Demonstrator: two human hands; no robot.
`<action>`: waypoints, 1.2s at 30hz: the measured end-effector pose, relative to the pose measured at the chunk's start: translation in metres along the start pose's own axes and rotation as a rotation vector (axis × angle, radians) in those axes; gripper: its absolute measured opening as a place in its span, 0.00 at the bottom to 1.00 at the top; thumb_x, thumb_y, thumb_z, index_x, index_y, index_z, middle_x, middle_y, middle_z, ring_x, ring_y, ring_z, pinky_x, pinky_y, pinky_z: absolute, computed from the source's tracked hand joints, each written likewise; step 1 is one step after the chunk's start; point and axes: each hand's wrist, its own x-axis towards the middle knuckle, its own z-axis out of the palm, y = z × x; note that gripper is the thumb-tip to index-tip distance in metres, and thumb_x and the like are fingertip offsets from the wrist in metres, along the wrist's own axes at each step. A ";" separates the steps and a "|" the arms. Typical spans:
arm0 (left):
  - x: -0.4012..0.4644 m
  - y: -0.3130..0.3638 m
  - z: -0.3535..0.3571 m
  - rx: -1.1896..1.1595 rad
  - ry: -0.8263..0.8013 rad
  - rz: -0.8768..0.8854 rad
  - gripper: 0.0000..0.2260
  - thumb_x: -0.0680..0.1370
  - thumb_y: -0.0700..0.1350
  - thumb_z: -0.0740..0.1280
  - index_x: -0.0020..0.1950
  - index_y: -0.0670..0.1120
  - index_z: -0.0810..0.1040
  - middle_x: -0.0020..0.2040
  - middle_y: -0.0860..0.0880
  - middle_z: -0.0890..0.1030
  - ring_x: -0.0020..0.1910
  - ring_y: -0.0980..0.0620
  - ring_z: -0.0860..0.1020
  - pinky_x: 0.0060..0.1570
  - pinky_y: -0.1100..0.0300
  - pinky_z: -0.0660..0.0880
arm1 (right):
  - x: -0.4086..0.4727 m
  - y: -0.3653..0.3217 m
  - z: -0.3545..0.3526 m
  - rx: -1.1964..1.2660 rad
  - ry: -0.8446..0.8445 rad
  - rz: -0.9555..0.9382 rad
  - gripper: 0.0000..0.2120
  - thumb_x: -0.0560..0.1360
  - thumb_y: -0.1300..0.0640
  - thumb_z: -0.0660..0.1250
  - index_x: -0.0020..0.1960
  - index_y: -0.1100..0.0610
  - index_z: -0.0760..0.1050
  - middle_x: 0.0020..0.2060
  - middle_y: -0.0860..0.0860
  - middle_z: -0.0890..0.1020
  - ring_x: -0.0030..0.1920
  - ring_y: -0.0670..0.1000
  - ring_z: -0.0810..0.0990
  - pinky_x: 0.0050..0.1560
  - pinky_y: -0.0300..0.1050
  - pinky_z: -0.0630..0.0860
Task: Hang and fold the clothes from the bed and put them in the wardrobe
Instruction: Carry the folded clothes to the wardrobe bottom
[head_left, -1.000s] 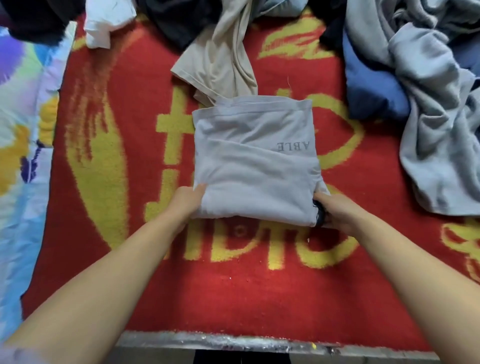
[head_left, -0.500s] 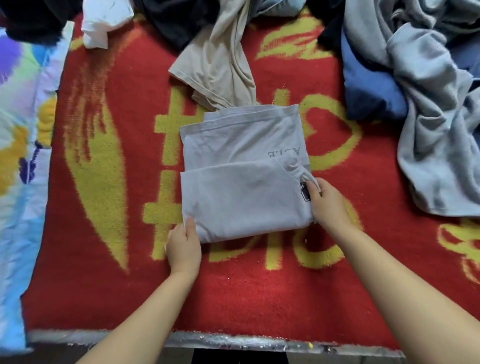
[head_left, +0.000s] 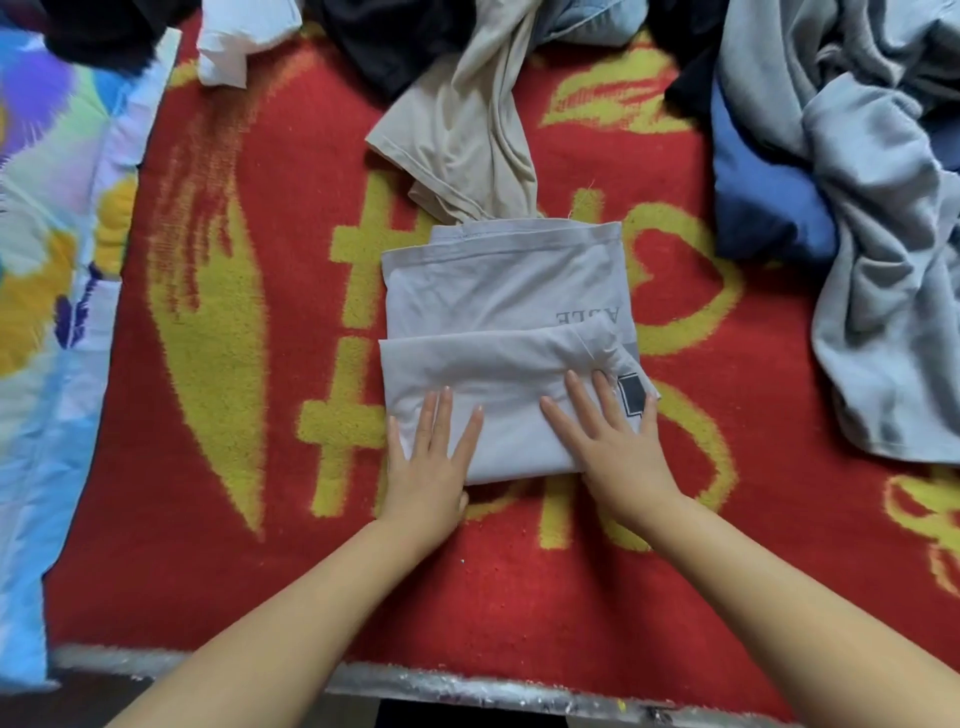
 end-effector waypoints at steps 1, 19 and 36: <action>0.006 -0.002 -0.005 0.021 0.014 0.006 0.40 0.74 0.39 0.58 0.76 0.52 0.33 0.74 0.40 0.30 0.75 0.41 0.33 0.71 0.36 0.41 | 0.000 0.003 -0.003 -0.007 0.006 0.011 0.38 0.76 0.64 0.55 0.78 0.46 0.40 0.77 0.55 0.38 0.76 0.62 0.37 0.69 0.73 0.46; 0.089 -0.082 -0.095 -1.573 0.099 -0.586 0.05 0.80 0.46 0.64 0.48 0.46 0.77 0.44 0.49 0.80 0.42 0.51 0.77 0.38 0.64 0.72 | 0.091 0.073 -0.095 1.162 0.282 0.549 0.11 0.76 0.46 0.65 0.50 0.53 0.74 0.44 0.50 0.77 0.42 0.49 0.75 0.41 0.45 0.72; 0.093 -0.054 -0.057 -0.645 0.594 -0.486 0.25 0.78 0.53 0.58 0.72 0.41 0.65 0.67 0.39 0.71 0.66 0.39 0.69 0.62 0.46 0.64 | 0.085 0.060 -0.049 0.539 0.557 0.547 0.29 0.78 0.48 0.59 0.75 0.58 0.59 0.69 0.62 0.67 0.70 0.63 0.65 0.65 0.60 0.64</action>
